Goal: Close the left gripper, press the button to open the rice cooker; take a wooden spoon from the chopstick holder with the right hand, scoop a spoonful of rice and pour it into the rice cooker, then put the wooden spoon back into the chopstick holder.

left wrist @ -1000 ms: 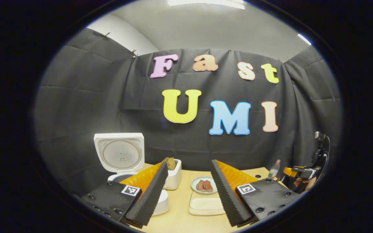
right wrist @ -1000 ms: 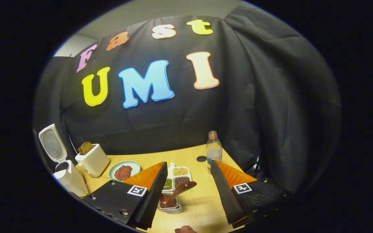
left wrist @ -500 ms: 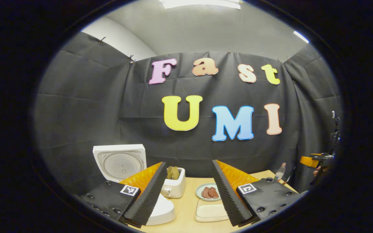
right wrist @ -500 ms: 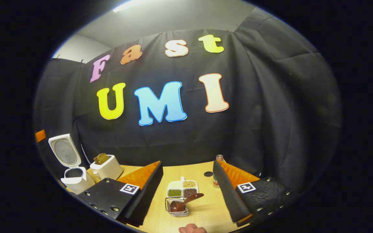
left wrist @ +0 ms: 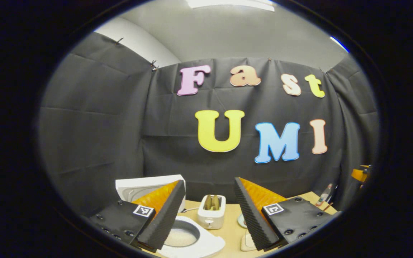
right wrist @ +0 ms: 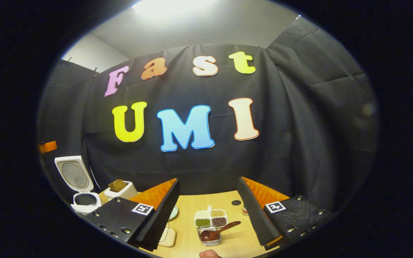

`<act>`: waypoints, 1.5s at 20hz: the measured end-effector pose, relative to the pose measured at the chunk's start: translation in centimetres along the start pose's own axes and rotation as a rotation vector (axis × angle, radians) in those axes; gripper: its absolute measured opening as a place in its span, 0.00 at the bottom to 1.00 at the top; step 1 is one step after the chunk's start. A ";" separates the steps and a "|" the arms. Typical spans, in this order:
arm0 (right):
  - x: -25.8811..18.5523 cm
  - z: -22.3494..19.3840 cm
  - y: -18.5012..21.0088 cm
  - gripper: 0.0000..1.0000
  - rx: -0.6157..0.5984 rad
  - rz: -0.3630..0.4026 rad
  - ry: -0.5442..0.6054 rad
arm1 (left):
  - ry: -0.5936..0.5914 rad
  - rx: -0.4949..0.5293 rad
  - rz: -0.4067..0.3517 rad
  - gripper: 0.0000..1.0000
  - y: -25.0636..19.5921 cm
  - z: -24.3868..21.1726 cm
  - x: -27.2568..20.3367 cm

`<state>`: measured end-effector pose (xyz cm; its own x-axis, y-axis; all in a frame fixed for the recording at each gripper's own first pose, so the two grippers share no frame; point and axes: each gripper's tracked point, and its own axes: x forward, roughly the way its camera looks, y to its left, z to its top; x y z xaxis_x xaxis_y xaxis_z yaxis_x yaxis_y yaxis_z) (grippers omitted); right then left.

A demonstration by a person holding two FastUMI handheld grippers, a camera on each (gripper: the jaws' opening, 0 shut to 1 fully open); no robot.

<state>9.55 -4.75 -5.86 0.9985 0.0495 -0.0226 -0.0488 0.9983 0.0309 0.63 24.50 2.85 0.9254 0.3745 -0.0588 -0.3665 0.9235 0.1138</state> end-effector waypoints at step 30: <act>-0.2 -0.5 4.1 0.98 -0.036 -0.133 0.078 | 0.172 -0.133 0.218 0.92 19.4 -7.9 22.2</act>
<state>9.11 -0.67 -6.21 0.9913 -0.0828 -0.1022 0.0819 0.9966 -0.0131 13.34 51.40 -4.13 0.7976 0.5635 -0.2154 -0.5749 0.8182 0.0118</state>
